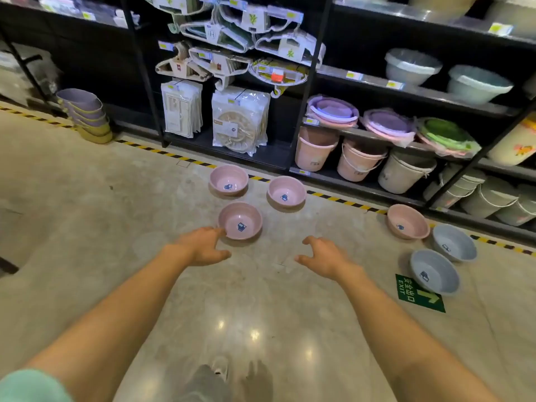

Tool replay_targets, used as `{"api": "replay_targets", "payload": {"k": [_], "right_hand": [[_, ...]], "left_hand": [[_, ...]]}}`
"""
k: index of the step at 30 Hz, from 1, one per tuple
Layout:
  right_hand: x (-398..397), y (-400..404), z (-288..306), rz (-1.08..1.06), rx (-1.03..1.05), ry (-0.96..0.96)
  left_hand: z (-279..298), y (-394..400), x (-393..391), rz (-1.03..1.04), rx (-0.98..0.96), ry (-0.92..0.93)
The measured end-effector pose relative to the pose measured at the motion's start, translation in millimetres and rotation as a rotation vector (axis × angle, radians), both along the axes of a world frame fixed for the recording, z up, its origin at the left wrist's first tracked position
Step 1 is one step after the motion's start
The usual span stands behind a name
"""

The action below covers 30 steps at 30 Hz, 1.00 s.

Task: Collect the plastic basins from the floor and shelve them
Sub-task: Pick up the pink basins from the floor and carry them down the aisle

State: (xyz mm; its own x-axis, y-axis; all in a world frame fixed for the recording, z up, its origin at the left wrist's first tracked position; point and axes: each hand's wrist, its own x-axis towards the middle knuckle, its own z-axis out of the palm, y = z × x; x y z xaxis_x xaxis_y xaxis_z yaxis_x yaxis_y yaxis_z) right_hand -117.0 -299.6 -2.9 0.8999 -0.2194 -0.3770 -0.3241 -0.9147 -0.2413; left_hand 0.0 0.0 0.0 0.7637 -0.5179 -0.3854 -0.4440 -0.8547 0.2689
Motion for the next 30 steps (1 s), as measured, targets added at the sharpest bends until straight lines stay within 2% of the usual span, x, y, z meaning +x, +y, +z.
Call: {"api": "replay_targets", "payload": {"k": [7,12,18,30], "right_hand": [[78.9,-10.1,-27.6,-0.037,-0.026,0.096],[158.2,-33.4,-40.2,-0.067,-0.054,0.173],[260.5,-39.7,-52.5,-0.059,-0.022,0.213],[438.3,-89.1,-127.1,-0.023,0.071,0.407]], "left_hand": [[-20.8,-27.8,92.4,0.082,-0.043,0.055],[-45.0,-48.1,175.4,0.042,0.036,0.115],[-59.6,-55.4,264.7,0.07,0.04,0.159],[-131.5,-81.4,411.9,0.196,0.189,0.296]]}}
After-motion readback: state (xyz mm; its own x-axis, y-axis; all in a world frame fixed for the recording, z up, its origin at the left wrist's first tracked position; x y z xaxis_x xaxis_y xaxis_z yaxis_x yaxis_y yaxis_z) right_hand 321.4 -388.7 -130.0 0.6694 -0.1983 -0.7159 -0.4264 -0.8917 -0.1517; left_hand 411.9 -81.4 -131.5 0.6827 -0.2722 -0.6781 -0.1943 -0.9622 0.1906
